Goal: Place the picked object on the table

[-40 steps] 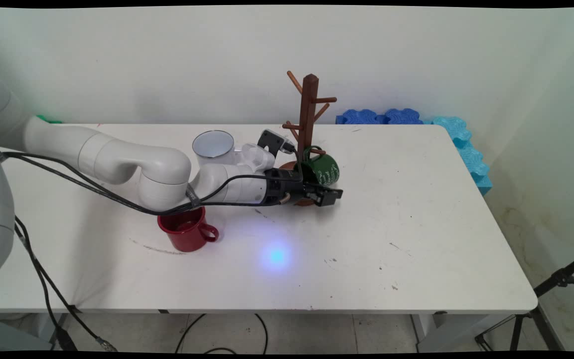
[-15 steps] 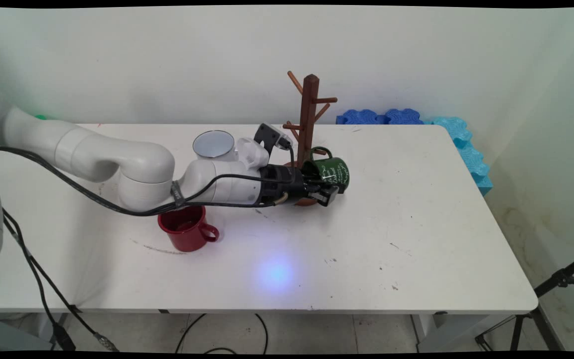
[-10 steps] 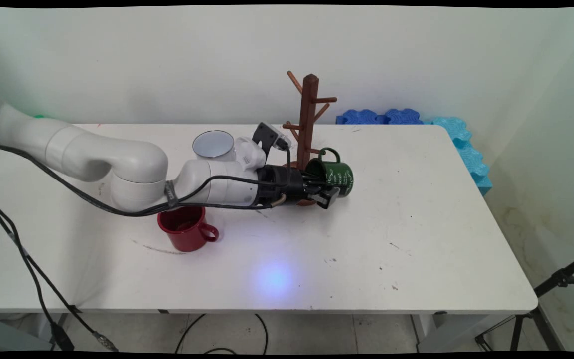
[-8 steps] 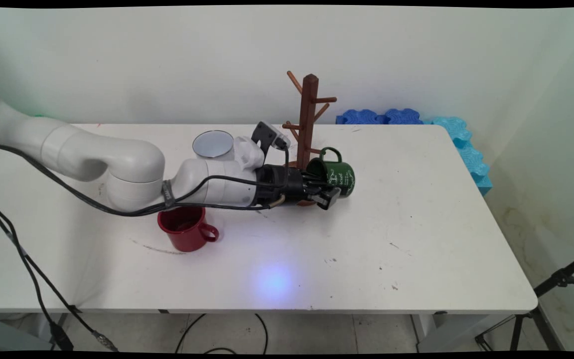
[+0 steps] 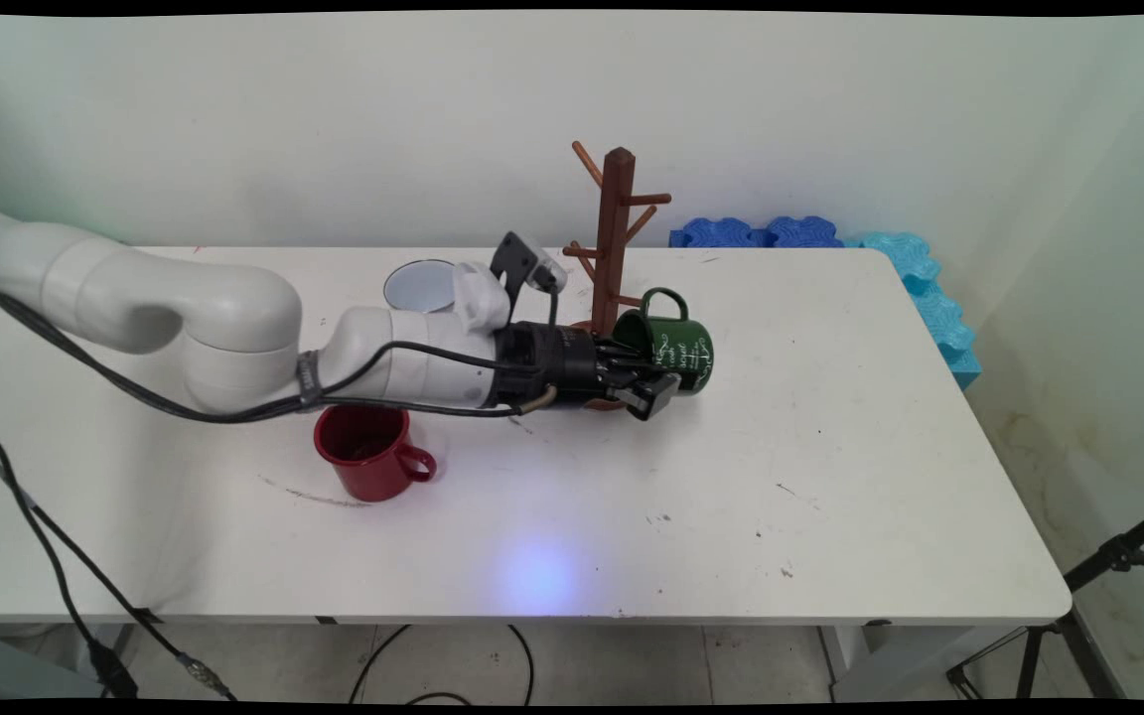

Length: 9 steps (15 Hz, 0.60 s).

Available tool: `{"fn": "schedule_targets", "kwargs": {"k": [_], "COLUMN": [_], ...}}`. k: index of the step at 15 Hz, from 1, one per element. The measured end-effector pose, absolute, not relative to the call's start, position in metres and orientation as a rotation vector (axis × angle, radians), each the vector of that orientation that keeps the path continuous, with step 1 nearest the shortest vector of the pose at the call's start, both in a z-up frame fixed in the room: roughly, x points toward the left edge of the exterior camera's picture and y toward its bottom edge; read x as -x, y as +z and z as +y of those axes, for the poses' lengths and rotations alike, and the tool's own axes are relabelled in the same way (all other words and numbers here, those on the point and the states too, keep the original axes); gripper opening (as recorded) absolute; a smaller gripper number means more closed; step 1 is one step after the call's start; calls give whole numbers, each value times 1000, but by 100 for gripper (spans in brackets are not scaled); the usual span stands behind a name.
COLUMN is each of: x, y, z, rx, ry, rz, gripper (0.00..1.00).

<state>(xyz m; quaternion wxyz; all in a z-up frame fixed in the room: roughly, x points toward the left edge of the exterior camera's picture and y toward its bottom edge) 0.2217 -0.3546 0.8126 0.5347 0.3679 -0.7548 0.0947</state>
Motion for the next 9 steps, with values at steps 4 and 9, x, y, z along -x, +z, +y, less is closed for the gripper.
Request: {"fn": "schedule_targets", "kwargs": {"k": [4,9], "x": [-233,-252], "y": [831,862], "z": [-347,-335], "rx": [-817,-730], "ry": [180,173], "rz": [-1826,-1853], "gripper": [0,0]}}
